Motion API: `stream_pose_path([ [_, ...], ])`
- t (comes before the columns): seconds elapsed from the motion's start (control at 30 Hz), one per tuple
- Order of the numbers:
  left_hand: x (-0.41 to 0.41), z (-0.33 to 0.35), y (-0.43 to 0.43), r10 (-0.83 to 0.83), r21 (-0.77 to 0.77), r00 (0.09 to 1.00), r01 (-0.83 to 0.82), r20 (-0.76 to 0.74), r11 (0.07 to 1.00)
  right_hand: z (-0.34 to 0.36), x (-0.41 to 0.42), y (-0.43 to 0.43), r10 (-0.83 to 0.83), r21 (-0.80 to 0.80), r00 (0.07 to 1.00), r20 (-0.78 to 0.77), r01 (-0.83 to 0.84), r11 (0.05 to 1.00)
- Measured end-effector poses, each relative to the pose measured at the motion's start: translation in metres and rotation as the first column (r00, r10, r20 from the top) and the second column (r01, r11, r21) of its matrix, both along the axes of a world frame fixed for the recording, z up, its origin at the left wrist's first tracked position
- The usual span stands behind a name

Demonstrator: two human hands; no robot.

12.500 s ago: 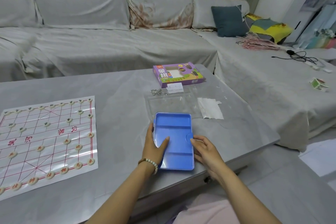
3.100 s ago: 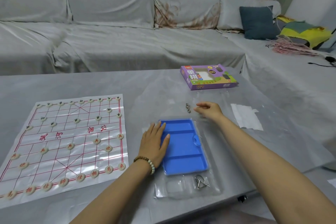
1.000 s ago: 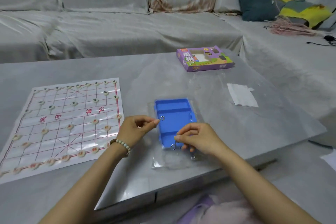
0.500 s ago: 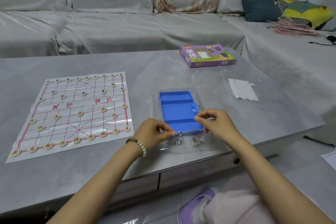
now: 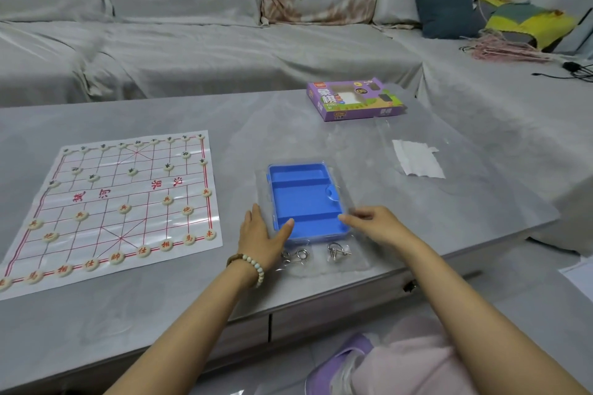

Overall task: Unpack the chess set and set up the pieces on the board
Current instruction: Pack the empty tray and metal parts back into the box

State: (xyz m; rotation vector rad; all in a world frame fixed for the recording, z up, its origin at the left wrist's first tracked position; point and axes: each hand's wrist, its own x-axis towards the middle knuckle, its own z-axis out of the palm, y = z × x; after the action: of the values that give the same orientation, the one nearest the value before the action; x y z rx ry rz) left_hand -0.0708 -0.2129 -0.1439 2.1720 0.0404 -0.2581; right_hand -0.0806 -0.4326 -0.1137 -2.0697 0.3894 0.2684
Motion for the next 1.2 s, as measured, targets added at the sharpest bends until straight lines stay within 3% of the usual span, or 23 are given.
stream_pose_path([
  [0.13, 0.009, -0.003, -0.008, 0.052, -0.188, 0.997, -0.042, 0.048, 0.981, -0.006, 0.007, 0.008, -0.122, 0.261, 0.99, 0.071, 0.1, 0.96],
  [0.27, 0.033, 0.011, -0.021, 0.078, -0.431, 0.996, -0.051, 0.045, 0.901, 0.01, 0.021, -0.001, -0.189, 0.572, 0.982, 0.01, 0.149, 0.807],
  [0.5, 0.1, 0.049, -0.079, -0.019, -0.529, 0.999, -0.002, -0.033, 0.849, 0.026, 0.058, -0.053, -0.368, 0.665, 0.929, 0.031, 0.256, 0.702],
  [0.67, 0.173, 0.045, -0.119, -0.091, -0.214, 0.989, 0.115, 0.119, 0.97, 0.015, 0.082, -0.095, -0.518, 0.64, 0.853, 0.054, 0.369, 0.674],
  [0.83, 0.261, 0.037, -0.158, -0.291, 0.183, 0.872, 0.237, 0.392, 0.954, 0.0, 0.089, -0.12, -0.608, 0.611, 0.79, 0.08, 0.443, 0.655],
  [0.97, 0.314, 0.019, -0.184, -0.422, 0.461, 0.871, 0.277, 0.25, 0.843, -0.005, 0.097, -0.128, -0.619, 0.605, 0.779, 0.104, 0.444, 0.661],
  [1.2, 0.333, 0.006, -0.192, -0.483, 0.59, 0.868, 0.332, 0.115, 0.736, -0.005, 0.102, -0.126, -0.63, 0.618, 0.77, 0.102, 0.447, 0.647],
])
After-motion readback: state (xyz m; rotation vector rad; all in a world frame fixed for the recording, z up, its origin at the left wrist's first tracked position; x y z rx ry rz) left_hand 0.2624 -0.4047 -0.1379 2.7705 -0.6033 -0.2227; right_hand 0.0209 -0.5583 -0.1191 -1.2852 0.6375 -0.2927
